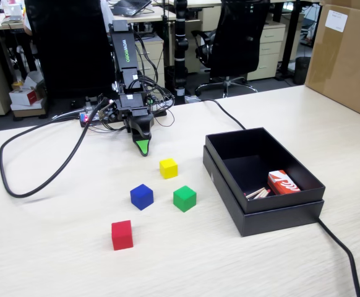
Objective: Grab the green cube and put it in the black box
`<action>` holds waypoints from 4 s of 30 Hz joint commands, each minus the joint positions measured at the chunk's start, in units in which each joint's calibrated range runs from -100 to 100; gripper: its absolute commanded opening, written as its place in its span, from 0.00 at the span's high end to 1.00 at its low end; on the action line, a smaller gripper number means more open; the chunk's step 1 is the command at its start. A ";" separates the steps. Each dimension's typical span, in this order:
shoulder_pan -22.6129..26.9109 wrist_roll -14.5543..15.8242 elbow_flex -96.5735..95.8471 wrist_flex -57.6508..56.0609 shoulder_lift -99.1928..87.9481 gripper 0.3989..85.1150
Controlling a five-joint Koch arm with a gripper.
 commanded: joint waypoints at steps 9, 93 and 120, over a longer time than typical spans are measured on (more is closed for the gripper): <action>0.00 0.00 -0.39 -2.51 0.15 0.43; 2.54 -6.64 112.76 -50.89 104.69 0.94; 17.53 3.27 120.01 -58.92 84.72 0.99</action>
